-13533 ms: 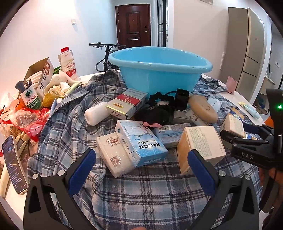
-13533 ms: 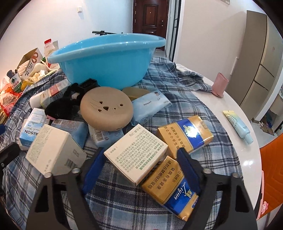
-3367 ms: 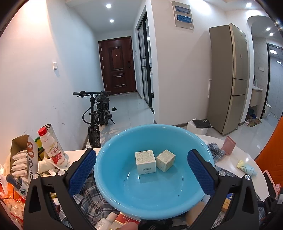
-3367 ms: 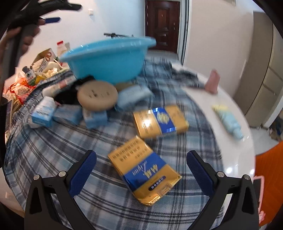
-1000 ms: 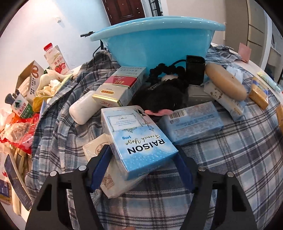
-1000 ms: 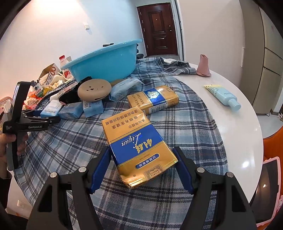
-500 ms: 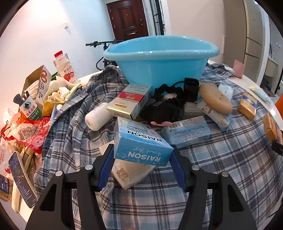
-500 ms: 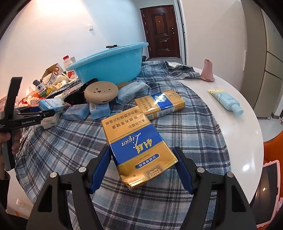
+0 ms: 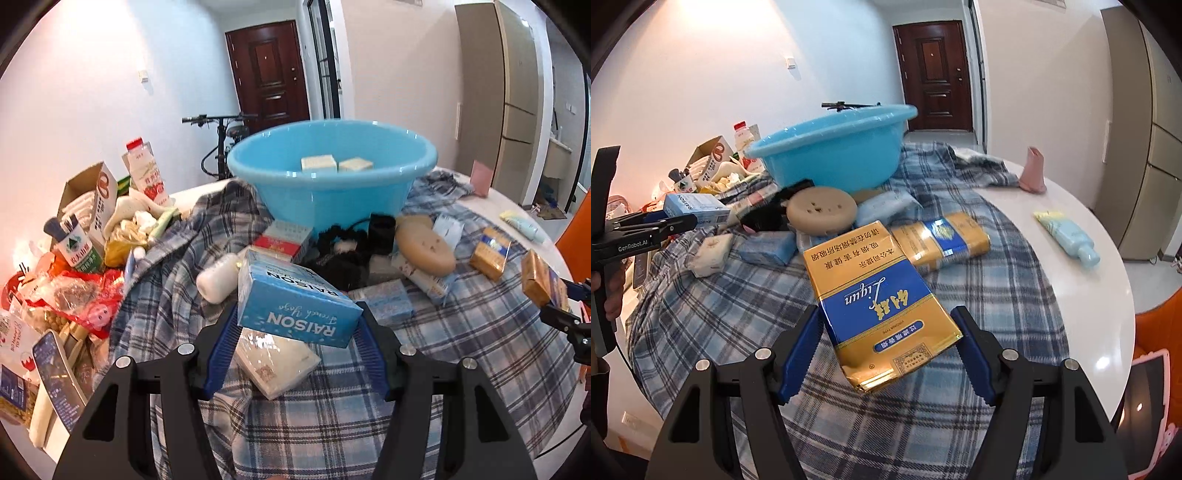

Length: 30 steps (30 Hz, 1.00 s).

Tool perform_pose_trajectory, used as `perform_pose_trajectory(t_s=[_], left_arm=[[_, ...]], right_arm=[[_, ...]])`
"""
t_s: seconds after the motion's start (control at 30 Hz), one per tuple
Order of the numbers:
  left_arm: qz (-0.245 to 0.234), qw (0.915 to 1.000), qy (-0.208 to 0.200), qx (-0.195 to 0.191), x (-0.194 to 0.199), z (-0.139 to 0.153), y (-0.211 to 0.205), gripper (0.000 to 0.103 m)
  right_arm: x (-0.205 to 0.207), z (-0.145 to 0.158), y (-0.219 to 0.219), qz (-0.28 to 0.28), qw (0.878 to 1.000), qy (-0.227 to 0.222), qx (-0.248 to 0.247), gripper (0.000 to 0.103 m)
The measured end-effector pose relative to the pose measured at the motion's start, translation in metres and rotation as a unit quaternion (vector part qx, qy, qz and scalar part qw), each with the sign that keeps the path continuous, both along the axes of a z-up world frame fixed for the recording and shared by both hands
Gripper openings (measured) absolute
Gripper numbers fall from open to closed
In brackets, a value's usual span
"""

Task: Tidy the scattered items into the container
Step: 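Lift both held boxes and carry them over the blue basin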

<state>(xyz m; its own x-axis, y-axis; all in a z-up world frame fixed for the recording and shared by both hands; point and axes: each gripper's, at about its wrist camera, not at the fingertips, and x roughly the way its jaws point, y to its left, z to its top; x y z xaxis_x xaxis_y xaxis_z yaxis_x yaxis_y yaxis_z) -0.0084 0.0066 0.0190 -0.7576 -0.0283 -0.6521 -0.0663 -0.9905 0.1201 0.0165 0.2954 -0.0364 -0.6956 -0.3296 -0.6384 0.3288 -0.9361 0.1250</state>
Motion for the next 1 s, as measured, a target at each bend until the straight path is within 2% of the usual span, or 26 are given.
perform_pose_trajectory(t_s=[0.3,0.57,0.83,1.0], left_arm=[[-0.017,0.9981,0.058,0.012,-0.006,0.052,0.006,0.059],[-0.033,0.9933,0.109,0.022,-0.025,0.097,0.011,0.059],[-0.038,0.9872,0.149,0.045,-0.074,0.143,0.002,0.059],[-0.032,0.9853,0.159,0.055,-0.110,0.156,-0.005,0.059]], right_arm=[[-0.019,0.052,-0.027,0.024,0.999,0.047,0.008,0.073],[-0.058,0.118,-0.065,0.057,0.993,0.102,0.002,0.073],[-0.110,0.181,-0.097,0.069,0.987,0.147,-0.007,0.073],[-0.149,0.209,-0.116,0.068,0.985,0.160,-0.015,0.073]])
